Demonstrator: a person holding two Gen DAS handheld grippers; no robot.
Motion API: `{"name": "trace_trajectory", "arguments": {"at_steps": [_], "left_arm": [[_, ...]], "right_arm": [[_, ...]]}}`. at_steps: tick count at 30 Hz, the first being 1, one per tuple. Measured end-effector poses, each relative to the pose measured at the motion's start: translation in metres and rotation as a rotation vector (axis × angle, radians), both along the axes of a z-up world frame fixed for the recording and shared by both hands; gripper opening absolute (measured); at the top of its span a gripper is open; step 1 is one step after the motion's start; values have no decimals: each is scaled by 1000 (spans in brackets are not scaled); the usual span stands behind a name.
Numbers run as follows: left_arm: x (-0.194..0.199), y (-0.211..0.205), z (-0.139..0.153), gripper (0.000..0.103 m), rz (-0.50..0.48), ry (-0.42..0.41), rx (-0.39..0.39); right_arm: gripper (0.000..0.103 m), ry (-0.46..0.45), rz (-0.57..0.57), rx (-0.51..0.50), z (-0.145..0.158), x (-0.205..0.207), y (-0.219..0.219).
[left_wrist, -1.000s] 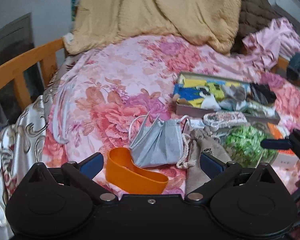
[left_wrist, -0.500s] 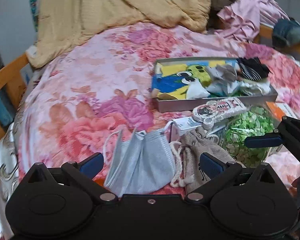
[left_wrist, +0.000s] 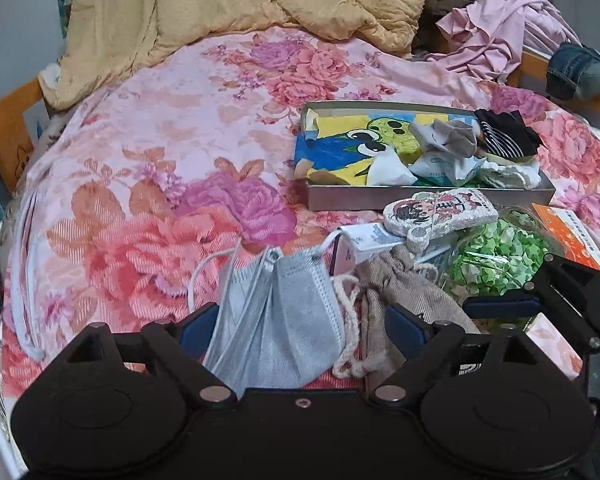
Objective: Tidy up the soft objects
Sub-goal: 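Grasp the grey face mask with the left gripper while the right grasps the burlap pouch, then lift the face mask and burlap pouch and carry them toward the frog tray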
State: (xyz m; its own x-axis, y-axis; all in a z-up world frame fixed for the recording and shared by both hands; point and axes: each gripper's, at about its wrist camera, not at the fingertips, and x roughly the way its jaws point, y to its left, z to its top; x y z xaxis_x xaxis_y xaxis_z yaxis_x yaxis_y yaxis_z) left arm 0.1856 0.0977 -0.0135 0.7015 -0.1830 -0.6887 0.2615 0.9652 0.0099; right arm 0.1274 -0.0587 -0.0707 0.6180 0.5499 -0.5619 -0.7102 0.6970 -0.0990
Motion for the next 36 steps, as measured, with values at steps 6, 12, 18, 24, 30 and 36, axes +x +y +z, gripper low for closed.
{"name": "trace_trajectory", "arguments": {"at_steps": [6,12,18,24,30,36], "left_arm": [[1,12,-7,81,24,26,-12],[3,12,-13,70,13,37,19],[4,9,-17,51,3,54,38],[5,10,-18,34,14,71,44],[5,5,-17,25,34,89,51],[4,0,-11,16,53,102,32]], "right_arm": [[100,-37,1,-40,-5,-2,4],[96,-60,12,-59,-7,-6,9],[85,-70,38,-77,-8,-10,12],[79,-65,41,-109,-9,-12,13],[65,-50,46,-123,-9,-14,13],[42,-50,60,-122,-7,-19,12]]}}
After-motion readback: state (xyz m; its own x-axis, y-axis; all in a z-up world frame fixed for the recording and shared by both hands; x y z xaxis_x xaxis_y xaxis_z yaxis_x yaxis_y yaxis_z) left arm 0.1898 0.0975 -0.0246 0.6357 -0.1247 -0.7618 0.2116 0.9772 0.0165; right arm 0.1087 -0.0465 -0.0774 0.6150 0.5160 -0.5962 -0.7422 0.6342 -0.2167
